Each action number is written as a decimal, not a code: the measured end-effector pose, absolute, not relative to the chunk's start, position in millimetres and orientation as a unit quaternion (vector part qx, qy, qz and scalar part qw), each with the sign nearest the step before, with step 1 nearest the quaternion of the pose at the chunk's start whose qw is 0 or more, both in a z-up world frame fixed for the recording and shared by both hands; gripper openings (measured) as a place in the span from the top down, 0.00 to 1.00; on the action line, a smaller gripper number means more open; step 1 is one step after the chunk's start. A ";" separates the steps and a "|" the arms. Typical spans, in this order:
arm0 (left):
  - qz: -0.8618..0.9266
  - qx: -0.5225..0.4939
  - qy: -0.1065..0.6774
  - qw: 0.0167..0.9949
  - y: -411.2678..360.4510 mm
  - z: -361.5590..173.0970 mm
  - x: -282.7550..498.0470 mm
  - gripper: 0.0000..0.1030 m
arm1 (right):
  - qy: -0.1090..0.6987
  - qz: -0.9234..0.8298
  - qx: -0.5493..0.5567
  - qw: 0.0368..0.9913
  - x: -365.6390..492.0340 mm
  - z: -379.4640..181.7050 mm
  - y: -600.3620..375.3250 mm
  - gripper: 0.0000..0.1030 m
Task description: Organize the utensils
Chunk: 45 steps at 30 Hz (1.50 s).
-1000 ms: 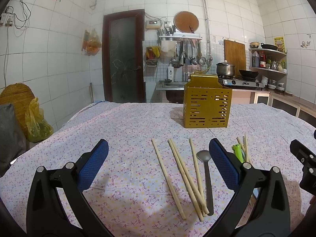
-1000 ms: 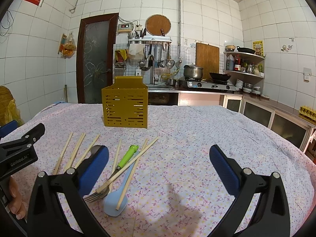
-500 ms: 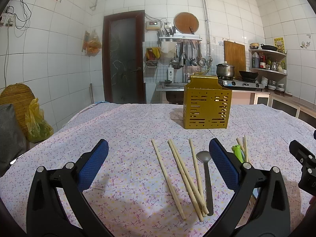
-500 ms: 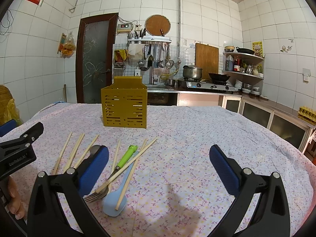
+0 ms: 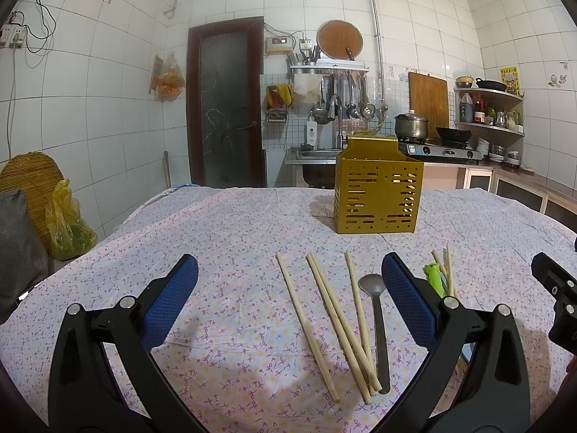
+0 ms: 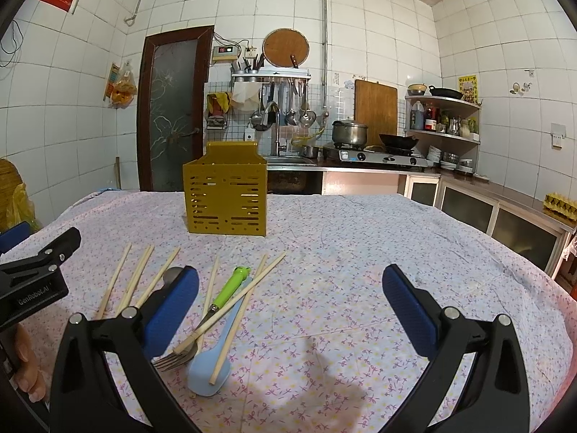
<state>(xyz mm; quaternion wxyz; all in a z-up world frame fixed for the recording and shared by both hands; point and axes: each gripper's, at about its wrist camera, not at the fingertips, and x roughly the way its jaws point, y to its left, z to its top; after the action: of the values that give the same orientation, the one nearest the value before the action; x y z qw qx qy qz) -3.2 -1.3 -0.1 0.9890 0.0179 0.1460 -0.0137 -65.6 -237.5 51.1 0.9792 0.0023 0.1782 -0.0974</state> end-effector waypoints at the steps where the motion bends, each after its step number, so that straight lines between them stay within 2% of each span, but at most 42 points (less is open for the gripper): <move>1: -0.014 0.018 0.146 0.989 -1.0 0.3 -3.5 0.05 | 0.178 -0.097 0.002 0.979 -65.8 51.1 -237.5 0.04; 45: -0.025 0.029 0.137 0.990 -5.9 -0.8 -6.6 0.05 | 0.192 -0.087 -0.002 0.978 -59.6 49.3 -235.5 0.04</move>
<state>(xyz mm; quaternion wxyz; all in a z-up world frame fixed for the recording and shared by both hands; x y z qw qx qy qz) -6.6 -5.9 -0.8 0.9898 0.0294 0.1373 -0.0248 -59.6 -235.5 49.3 0.9776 -0.0021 0.1916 -0.0869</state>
